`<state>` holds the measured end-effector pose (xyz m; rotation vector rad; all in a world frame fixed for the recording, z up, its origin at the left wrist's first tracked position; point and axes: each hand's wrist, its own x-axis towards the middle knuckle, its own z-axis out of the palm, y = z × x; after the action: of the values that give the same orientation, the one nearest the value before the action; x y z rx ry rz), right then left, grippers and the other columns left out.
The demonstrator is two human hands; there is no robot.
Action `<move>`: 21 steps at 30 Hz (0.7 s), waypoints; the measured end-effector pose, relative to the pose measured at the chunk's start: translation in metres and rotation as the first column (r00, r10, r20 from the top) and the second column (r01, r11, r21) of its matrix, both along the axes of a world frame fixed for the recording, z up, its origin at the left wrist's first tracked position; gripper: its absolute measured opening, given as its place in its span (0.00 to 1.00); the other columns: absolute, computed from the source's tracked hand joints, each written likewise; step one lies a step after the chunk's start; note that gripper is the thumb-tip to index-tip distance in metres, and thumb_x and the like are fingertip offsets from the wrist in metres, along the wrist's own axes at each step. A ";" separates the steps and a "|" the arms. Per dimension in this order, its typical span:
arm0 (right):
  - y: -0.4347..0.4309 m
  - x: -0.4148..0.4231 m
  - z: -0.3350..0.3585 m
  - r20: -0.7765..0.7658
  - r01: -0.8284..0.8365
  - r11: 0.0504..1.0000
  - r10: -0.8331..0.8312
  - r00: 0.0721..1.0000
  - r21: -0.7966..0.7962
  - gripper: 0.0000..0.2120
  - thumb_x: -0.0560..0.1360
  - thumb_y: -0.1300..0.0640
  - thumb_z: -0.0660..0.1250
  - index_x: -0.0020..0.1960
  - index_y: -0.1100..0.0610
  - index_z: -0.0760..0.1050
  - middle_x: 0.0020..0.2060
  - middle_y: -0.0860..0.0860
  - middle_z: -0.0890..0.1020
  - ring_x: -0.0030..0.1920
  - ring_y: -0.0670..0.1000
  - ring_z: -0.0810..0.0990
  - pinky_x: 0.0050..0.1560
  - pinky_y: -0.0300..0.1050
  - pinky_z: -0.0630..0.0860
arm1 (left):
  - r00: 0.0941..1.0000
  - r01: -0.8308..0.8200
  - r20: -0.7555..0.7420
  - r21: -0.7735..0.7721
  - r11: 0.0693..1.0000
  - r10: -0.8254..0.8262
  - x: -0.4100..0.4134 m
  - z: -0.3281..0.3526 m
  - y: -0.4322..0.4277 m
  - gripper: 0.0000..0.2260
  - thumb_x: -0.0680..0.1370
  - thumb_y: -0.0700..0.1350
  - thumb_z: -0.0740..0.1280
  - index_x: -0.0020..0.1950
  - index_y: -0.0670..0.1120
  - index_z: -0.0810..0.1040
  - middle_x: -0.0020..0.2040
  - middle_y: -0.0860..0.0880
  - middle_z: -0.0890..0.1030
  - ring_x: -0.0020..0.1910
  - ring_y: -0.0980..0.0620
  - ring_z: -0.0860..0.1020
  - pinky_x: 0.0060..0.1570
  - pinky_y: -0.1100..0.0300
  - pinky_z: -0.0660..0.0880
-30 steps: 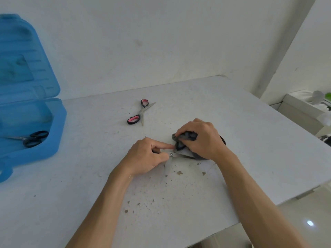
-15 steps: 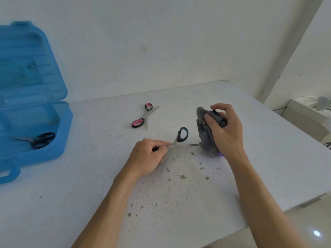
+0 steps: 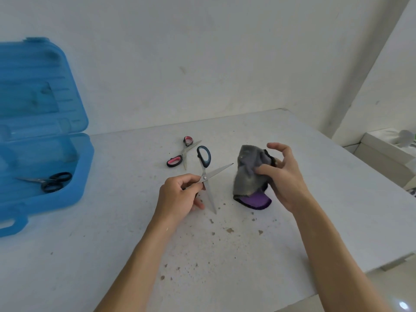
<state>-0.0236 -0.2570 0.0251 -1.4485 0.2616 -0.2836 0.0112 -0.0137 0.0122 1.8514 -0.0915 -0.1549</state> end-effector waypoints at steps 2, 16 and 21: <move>0.000 0.000 -0.002 0.049 0.035 0.990 -0.028 0.998 -0.135 0.31 0.67 0.65 0.81 0.64 0.46 0.76 0.52 0.58 0.85 0.51 0.54 0.86 0.54 0.50 0.83 | 1.000 0.019 -0.022 -0.019 1.000 -0.020 0.000 0.000 0.001 0.08 0.81 0.41 0.68 0.50 0.49 0.87 0.43 0.55 0.88 0.32 0.45 0.85 0.32 0.58 0.74; 0.009 0.008 -0.022 0.002 -0.072 0.640 0.114 0.993 -0.765 0.18 0.75 0.70 0.71 0.50 0.49 0.70 0.55 0.47 0.83 0.54 0.46 0.82 0.48 0.28 0.76 | 0.994 0.108 -0.017 -0.027 0.994 -0.108 0.003 -0.002 0.003 0.14 0.80 0.37 0.66 0.62 0.50 0.83 0.44 0.52 0.89 0.26 0.52 0.75 0.36 0.61 0.74; 0.007 0.008 -0.019 0.057 -0.010 0.627 0.087 0.995 -0.779 0.19 0.73 0.66 0.75 0.58 0.49 0.77 0.53 0.44 0.81 0.54 0.42 0.80 0.50 0.27 0.75 | 0.994 0.108 0.026 0.001 0.994 -0.108 0.004 -0.004 0.003 0.16 0.80 0.36 0.65 0.62 0.50 0.84 0.42 0.52 0.88 0.23 0.55 0.72 0.36 0.57 0.77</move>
<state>-0.0161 -0.2500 0.0057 -2.3083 0.0031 -0.4513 0.0155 -0.0103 0.0085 1.8493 -0.2102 -0.2061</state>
